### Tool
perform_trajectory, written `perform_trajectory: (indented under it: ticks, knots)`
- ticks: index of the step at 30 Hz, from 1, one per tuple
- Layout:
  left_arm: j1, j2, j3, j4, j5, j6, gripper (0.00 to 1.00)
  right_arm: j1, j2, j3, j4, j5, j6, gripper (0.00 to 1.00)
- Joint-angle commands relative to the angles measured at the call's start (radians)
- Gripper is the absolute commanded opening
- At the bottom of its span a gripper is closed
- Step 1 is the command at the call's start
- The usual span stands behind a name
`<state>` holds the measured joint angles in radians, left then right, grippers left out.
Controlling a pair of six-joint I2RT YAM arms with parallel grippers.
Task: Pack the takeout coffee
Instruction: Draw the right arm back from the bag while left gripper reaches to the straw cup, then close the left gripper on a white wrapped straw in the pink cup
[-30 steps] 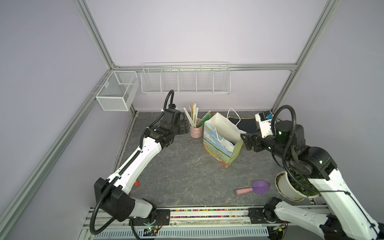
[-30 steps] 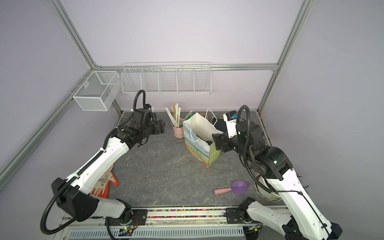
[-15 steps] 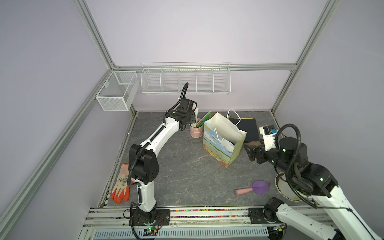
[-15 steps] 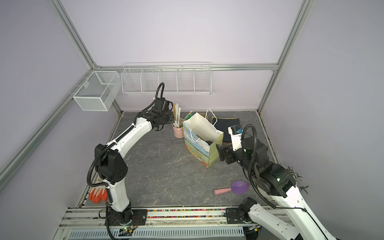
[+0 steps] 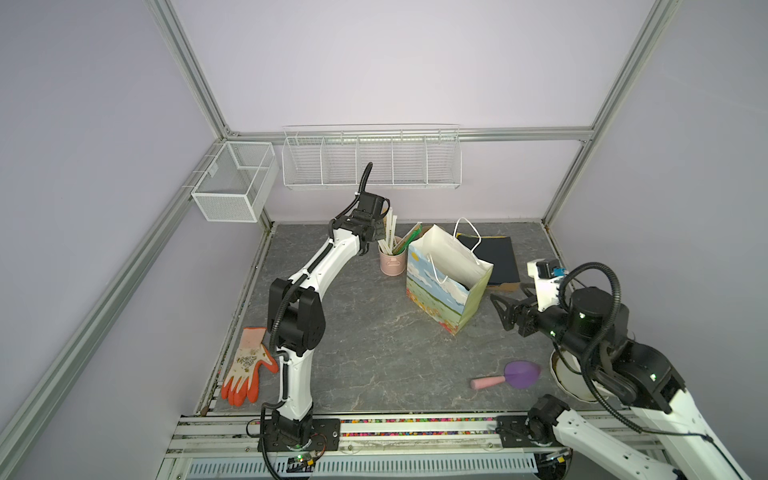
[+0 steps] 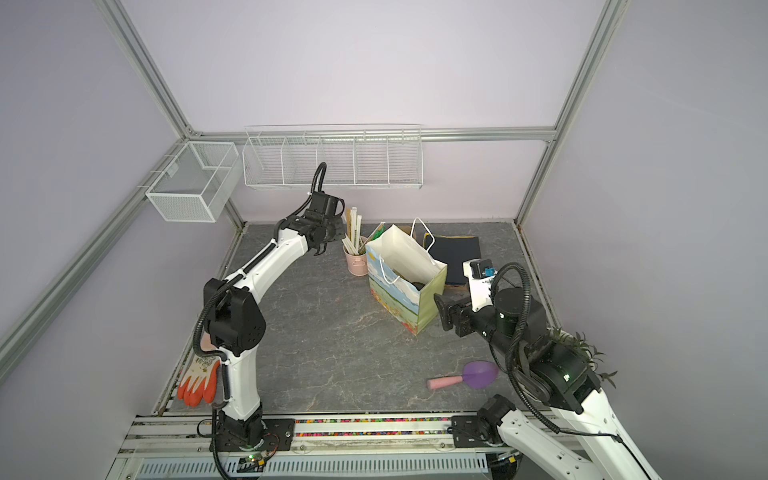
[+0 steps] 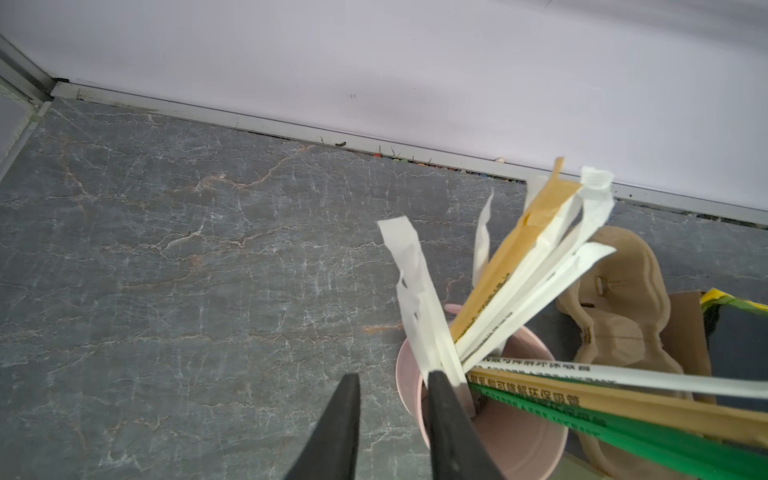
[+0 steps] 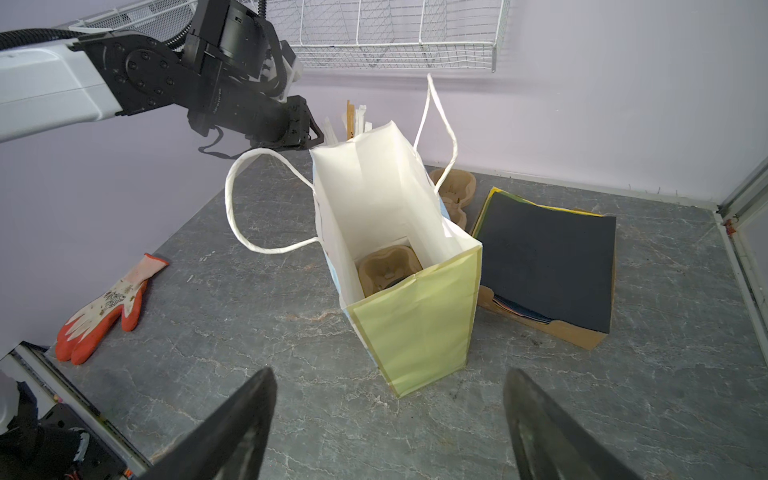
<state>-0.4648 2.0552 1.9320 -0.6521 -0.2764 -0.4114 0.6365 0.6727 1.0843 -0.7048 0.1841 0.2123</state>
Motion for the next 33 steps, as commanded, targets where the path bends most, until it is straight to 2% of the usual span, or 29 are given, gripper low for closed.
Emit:
perform_trajectory:
  ticks: [1,11,14,20,28,33]
  knots:
    - [0.002,0.025,0.033,0.027,0.002,-0.015,0.27,-0.003,-0.019,-0.012,0.034,-0.027,0.013,0.88]
    - [0.012,0.086,0.085,0.033,0.005,-0.024,0.23,-0.002,-0.028,-0.015,0.039,-0.049,0.014,0.88]
    - [0.012,0.093,0.093,0.043,0.009,-0.027,0.16,-0.003,-0.032,-0.018,0.042,-0.049,0.012,0.88]
    - [0.012,0.113,0.119,0.038,0.016,-0.032,0.1,-0.003,-0.032,-0.018,0.043,-0.054,0.015,0.88]
    - [0.012,0.079,0.105,0.048,0.027,-0.031,0.01,-0.003,-0.033,-0.018,0.044,-0.057,0.016,0.88]
    - [0.012,0.04,0.07,0.064,0.033,-0.027,0.0,-0.002,-0.035,-0.016,0.045,-0.058,0.016,0.88]
